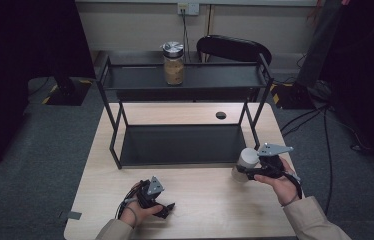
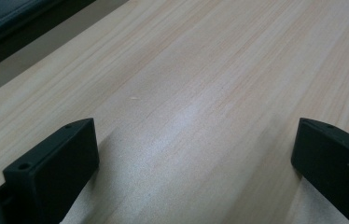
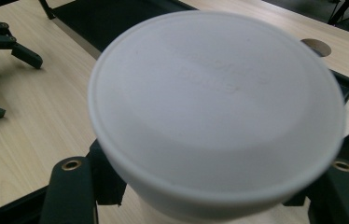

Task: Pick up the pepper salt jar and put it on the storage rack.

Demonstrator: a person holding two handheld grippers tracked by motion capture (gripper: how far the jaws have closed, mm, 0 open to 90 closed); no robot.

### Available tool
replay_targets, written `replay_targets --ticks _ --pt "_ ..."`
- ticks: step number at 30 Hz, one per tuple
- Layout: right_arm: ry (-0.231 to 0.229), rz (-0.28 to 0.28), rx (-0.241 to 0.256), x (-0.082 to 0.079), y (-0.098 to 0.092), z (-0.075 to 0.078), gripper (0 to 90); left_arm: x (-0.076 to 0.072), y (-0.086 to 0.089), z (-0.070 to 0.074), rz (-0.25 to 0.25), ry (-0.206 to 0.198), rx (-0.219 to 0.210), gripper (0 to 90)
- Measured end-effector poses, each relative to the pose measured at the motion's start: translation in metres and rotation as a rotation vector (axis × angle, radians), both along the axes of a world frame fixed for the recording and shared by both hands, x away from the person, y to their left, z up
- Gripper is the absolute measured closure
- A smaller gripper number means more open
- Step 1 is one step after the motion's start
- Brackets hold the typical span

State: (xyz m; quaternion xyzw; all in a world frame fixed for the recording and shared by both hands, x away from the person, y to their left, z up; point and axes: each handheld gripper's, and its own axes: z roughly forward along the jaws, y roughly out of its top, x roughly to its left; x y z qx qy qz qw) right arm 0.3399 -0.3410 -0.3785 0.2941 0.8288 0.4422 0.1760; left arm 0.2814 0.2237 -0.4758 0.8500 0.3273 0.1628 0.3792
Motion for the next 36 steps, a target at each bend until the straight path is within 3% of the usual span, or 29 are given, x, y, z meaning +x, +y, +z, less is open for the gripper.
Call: replay_targets --ticks 11,36 --pt "0.027 0.035 -0.004 0.006 0.005 0.029 34.7 0.0 0.0 0.0 0.001 0.0 0.0 0.0" --pt "0.041 0.083 -0.024 0.021 0.023 0.093 34.8 0.0 0.0 0.0 0.0 0.0 0.0 0.0"
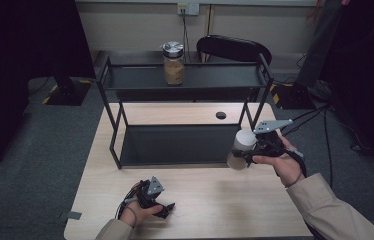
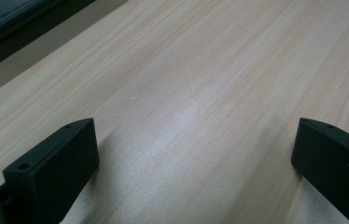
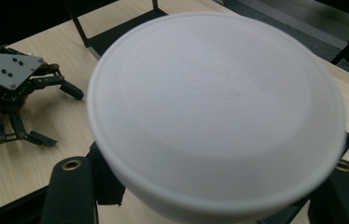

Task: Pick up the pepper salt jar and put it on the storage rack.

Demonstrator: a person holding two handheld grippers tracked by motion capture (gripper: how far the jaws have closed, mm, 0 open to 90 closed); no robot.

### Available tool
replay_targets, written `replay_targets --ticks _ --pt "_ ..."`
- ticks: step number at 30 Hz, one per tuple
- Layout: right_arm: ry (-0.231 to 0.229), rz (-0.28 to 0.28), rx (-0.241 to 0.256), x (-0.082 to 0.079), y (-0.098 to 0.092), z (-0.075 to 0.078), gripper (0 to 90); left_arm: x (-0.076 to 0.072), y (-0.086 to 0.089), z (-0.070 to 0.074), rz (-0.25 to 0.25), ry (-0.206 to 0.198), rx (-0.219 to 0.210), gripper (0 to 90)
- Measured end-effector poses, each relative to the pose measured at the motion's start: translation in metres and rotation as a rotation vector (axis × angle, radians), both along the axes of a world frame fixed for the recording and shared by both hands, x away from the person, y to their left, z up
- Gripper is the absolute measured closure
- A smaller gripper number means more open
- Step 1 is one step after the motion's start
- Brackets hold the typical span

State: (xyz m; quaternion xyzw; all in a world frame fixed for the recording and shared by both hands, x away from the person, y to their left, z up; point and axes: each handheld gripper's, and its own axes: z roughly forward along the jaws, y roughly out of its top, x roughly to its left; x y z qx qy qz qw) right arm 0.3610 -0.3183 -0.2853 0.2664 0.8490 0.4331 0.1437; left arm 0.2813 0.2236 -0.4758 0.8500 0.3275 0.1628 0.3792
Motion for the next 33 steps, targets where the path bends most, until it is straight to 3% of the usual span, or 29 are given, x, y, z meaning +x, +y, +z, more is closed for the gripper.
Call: replay_targets --ticks 33 --pt "0.017 0.032 -0.004 0.019 0.021 0.069 34.9 0.0 0.0 0.0 0.0 0.0 -0.001 0.0"
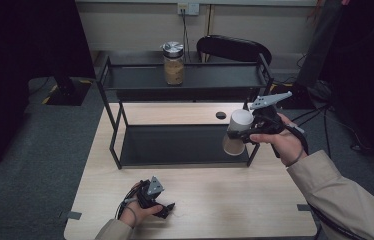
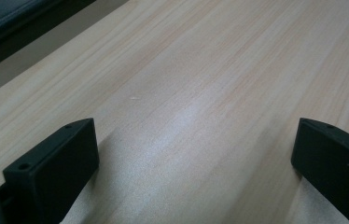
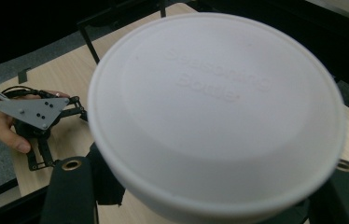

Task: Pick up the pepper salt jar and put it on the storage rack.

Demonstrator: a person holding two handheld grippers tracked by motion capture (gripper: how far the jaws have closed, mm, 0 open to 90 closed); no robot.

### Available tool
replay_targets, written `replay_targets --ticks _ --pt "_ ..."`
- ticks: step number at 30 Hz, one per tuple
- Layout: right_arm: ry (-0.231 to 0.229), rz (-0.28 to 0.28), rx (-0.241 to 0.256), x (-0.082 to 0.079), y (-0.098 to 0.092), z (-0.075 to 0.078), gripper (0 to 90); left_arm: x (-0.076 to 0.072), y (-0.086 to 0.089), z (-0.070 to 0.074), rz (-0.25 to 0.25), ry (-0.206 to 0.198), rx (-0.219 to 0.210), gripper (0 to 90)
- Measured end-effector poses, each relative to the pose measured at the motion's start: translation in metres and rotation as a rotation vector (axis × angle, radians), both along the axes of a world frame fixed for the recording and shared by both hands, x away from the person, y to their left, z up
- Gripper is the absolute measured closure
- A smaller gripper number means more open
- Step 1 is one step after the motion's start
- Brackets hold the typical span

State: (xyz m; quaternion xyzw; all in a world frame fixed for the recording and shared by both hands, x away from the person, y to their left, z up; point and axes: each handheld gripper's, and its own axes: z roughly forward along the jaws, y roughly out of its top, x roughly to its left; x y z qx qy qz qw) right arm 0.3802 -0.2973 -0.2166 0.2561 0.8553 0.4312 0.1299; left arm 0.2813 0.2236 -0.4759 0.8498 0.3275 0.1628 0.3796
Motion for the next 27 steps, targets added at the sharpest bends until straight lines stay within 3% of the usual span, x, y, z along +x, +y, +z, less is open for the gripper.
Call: replay_targets --ticks 15,27 --pt "-0.013 0.018 0.006 0.008 0.014 0.032 34.9 0.0 0.0 0.0 0.0 0.0 0.0 0.0" --pt "0.004 0.019 0.005 0.016 0.025 0.046 34.9 0.0 0.0 0.0 0.001 0.0 -0.001 0.0"
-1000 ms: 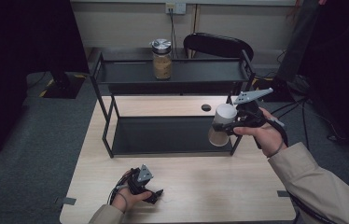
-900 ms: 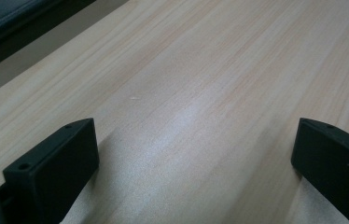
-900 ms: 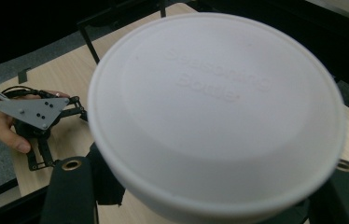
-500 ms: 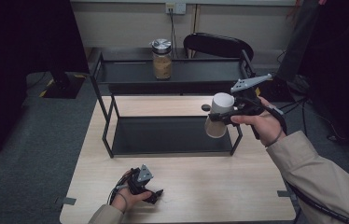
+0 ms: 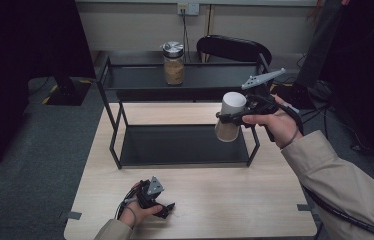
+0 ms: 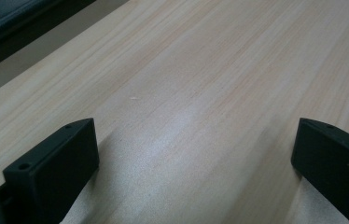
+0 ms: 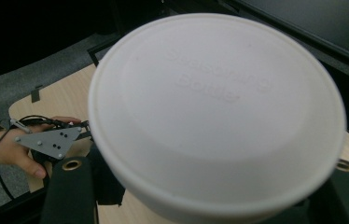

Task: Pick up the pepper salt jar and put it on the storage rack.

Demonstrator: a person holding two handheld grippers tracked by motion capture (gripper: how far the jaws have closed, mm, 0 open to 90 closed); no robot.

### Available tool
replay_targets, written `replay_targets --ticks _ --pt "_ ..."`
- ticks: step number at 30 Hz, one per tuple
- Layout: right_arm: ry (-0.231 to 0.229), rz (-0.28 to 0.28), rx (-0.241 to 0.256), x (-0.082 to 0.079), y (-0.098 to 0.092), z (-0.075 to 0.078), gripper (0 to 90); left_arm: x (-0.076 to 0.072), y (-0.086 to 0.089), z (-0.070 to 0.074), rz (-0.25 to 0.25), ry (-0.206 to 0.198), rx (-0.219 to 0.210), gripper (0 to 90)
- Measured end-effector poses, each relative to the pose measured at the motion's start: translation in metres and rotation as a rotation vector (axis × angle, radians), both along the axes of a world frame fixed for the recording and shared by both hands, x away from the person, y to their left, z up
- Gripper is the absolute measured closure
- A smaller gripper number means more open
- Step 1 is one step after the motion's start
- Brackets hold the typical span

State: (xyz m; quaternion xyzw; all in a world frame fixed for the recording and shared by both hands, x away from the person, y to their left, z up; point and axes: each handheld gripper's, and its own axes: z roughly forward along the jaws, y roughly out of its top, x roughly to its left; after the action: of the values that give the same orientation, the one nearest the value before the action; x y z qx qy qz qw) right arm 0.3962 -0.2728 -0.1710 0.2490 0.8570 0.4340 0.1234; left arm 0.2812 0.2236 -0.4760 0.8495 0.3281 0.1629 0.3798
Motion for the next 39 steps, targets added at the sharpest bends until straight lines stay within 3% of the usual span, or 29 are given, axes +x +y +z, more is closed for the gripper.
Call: replay_targets --ticks 14,39 --pt "0.011 -0.006 0.002 0.005 0.005 0.02 34.9 0.0 0.0 0.0 0.0 0.0 -0.001 0.0" --pt "-0.015 -0.018 0.009 0.02 0.025 0.074 34.9 0.0 0.0 0.0 0.0 0.0 -0.001 0.0"
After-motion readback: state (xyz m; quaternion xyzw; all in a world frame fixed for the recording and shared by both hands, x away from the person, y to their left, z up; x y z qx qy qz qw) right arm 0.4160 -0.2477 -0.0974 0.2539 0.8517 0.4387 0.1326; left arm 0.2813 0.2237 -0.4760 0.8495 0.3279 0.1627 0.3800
